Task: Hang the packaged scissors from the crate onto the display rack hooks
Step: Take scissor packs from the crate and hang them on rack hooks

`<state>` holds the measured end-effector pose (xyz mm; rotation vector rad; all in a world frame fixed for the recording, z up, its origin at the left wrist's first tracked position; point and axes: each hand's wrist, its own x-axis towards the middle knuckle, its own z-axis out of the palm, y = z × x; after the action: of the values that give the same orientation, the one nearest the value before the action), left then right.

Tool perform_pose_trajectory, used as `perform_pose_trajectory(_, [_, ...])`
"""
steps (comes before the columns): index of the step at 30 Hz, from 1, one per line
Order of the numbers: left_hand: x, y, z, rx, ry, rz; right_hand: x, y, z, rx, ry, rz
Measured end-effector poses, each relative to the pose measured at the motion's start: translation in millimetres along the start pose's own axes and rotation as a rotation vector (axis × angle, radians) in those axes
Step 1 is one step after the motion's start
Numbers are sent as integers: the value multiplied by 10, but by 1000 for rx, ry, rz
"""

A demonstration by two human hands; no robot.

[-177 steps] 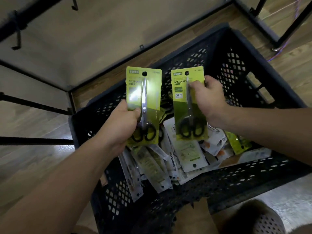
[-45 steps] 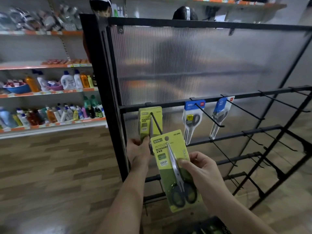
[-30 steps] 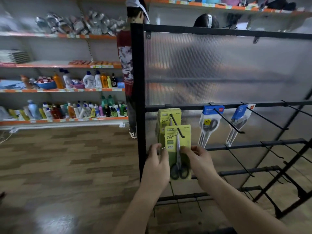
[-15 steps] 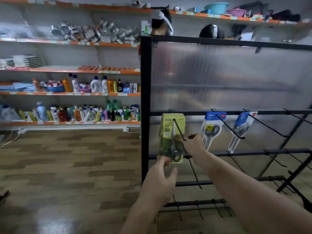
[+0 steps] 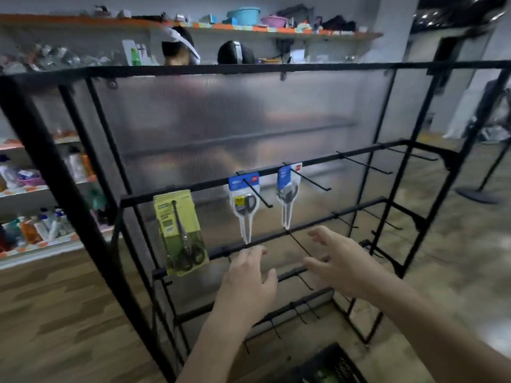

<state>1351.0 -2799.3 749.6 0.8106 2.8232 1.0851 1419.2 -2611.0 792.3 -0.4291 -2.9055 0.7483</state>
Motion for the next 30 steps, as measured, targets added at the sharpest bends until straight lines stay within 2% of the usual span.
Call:
perform_pose_trajectory(6, [2,844,696,66,-43,105,-671,899,-430,-60,-3,97])
perform_pose_trajectory(15, [-356,1780,1539,158,-155,133,-1357,2081,-797,-82,-96,126])
perform_pose_trajectory(22, [-674,1939,1791,243,-224,41,-1482,2432,-706,-91,-178,91])
perform_pose_trajectory(30, [-742,1633,1921,356,-332,12,-1372,2500,-220,-80,-277,79])
